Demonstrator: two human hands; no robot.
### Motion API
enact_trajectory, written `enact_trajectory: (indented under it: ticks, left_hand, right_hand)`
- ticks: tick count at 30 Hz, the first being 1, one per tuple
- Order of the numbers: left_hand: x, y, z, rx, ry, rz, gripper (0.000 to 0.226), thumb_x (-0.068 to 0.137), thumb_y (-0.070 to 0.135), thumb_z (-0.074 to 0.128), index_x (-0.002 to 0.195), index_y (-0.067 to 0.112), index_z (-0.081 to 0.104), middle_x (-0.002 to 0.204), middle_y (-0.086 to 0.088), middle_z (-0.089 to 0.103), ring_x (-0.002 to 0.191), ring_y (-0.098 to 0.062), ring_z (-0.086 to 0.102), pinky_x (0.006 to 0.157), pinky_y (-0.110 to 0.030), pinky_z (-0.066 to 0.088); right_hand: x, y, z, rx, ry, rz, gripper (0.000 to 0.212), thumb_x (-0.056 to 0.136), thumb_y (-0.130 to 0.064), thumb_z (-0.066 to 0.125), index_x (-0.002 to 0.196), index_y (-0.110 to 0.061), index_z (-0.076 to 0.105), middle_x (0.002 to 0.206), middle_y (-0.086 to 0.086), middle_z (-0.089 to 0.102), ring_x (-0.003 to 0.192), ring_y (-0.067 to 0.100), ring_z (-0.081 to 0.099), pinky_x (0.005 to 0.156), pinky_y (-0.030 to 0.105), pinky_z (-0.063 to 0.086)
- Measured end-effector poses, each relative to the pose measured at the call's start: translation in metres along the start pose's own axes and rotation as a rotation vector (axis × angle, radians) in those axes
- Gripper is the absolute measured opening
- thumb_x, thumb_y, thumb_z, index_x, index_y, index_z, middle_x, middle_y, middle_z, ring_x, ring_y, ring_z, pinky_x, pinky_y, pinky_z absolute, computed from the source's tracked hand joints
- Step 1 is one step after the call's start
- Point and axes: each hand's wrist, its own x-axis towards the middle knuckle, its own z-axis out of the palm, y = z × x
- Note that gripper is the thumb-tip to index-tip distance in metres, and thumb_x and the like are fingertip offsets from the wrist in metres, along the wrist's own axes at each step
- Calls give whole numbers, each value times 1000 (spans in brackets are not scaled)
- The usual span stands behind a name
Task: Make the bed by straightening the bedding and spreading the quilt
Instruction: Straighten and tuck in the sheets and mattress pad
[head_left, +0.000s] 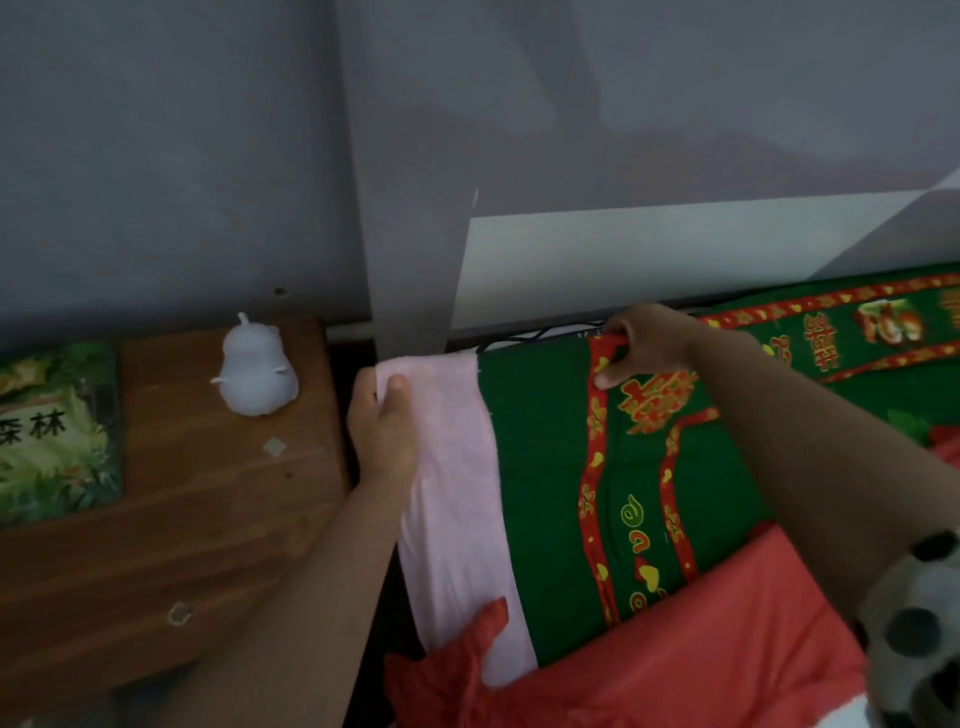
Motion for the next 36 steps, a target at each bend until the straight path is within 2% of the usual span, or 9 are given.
enact_trajectory:
  ticks: [3, 9, 14, 17, 19, 23, 26, 32, 36]
  left_hand:
    - [28, -15, 1, 143, 41, -35, 22, 100, 16, 42, 112, 2, 52, 99, -5, 47, 92, -14, 44, 61, -23, 27]
    - [47, -38, 6, 299, 41, -212, 39, 102, 27, 38, 135, 6, 42, 135, -17, 47, 123, -30, 45, 92, -28, 33]
    - [39, -43, 11, 66, -96, -271, 60, 89, 35, 62, 140, 22, 32, 121, 4, 48, 110, -18, 51, 88, -29, 42]
    - [42, -48, 4, 78, -81, -137, 55, 84, 23, 71, 131, 20, 41, 122, 3, 52, 109, -15, 53, 85, -26, 43]
    - [44, -49, 2, 53, -50, -136, 57, 78, 29, 77, 123, 21, 43, 117, 4, 53, 104, -13, 54, 79, -21, 43]
    - [32, -50, -3, -214, -205, -556, 108, 44, 69, 80, 130, 12, 48, 121, -5, 60, 103, -19, 60, 88, -38, 49]
    - [17, -37, -14, -407, -449, -727, 78, 58, 43, 85, 122, 8, 58, 107, -9, 70, 97, -23, 65, 77, -36, 51]
    - [-9, -19, -32, -536, -800, -882, 94, -3, 41, 93, 85, 10, 77, 90, -11, 74, 74, -22, 72, 67, -38, 53]
    - [-35, -9, -32, -569, -1074, -858, 79, 5, 38, 95, 77, 9, 79, 88, -10, 74, 78, -20, 72, 62, -29, 57]
  right_hand:
    - [33, -6, 23, -166, 240, -95, 49, 67, -58, 76, 97, -25, 57, 104, 0, 62, 106, 25, 56, 90, 35, 40]
    - [54, 4, 64, -322, 508, 75, 75, 77, -70, 55, 129, -17, 43, 134, 9, 49, 130, 27, 39, 112, 46, 18]
    - [53, -16, 109, 11, 550, 348, 89, 87, -72, 32, 152, -23, -2, 160, 12, -14, 145, 34, -16, 109, 64, -5]
    - [63, -23, 122, 129, 464, 292, 86, 88, -70, 33, 153, -27, -4, 158, 9, -21, 143, 34, -23, 109, 66, -7]
    - [69, -14, 118, 61, 486, 167, 78, 90, -66, 38, 152, -24, 14, 161, 7, -6, 146, 28, -16, 112, 58, -10]
    - [69, -9, 84, -24, 365, -63, 74, 64, -51, 50, 132, -21, 45, 138, 4, 46, 136, 20, 29, 114, 46, 5]
    - [66, -14, 63, -168, 273, -114, 78, 55, -53, 52, 127, -25, 52, 127, -2, 52, 124, 19, 36, 107, 40, 13]
    - [36, 1, 40, -184, 116, -212, 53, 64, -28, 74, 114, -26, 60, 117, -8, 62, 123, 17, 49, 116, 41, 8]
    - [-20, 26, 44, -211, 134, -316, 36, 61, -24, 71, 94, -28, 60, 82, -7, 66, 86, 21, 61, 92, 36, 46]
